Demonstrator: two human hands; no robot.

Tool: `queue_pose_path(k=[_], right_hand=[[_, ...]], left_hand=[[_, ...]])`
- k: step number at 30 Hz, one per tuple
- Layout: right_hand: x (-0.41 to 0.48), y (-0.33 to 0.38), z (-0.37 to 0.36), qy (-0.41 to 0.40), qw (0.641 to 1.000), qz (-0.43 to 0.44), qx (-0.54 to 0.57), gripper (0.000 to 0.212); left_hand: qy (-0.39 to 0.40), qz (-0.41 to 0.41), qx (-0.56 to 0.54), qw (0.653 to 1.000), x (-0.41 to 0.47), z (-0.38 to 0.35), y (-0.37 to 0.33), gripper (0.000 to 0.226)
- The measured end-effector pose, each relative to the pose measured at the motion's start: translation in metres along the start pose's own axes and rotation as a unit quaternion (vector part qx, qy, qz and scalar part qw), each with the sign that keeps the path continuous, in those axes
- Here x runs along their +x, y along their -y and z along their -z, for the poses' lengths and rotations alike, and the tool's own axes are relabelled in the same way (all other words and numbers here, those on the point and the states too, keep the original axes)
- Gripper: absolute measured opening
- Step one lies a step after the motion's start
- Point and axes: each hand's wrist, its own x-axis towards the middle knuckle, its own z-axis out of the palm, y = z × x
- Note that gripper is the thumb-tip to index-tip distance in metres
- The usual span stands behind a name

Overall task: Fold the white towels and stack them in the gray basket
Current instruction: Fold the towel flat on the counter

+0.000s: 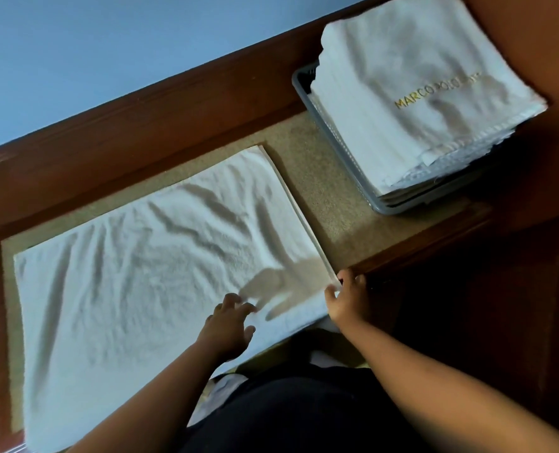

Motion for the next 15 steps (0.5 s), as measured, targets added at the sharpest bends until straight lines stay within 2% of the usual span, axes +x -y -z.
queue_pose_path(k=[2,6,8,11,12,15], right_hand=[[0.013,0.005,0.004,-0.008,0.998,-0.052,0.024,0.015],[0.043,-0.008,0.029,-0.049,0.989,-0.131,0.044,0.018],[0.043,-0.015,0.037,-0.036,0.995,-0.089,0.035,0.019],[0.017,-0.028,0.029,0.006,0.996,0.068,0.053,0.028],[0.007,-0.034,0.021,0.024,0.994,0.090,0.061,0.034],[-0.014,-0.042,0.002,0.058,0.995,0.046,0.072,0.043]], left_hand=[[0.004,0.005,0.000,1.000,0.000,0.002,-0.002,0.048],[0.011,0.007,0.004,1.000,-0.003,0.002,-0.003,0.049],[0.010,0.009,0.003,1.000,-0.003,0.002,-0.003,0.049],[0.006,0.009,0.002,1.000,-0.002,0.002,-0.004,0.050],[0.005,0.008,0.002,1.000,-0.001,0.002,-0.005,0.051],[0.011,0.006,0.003,1.000,0.001,0.003,-0.009,0.051]])
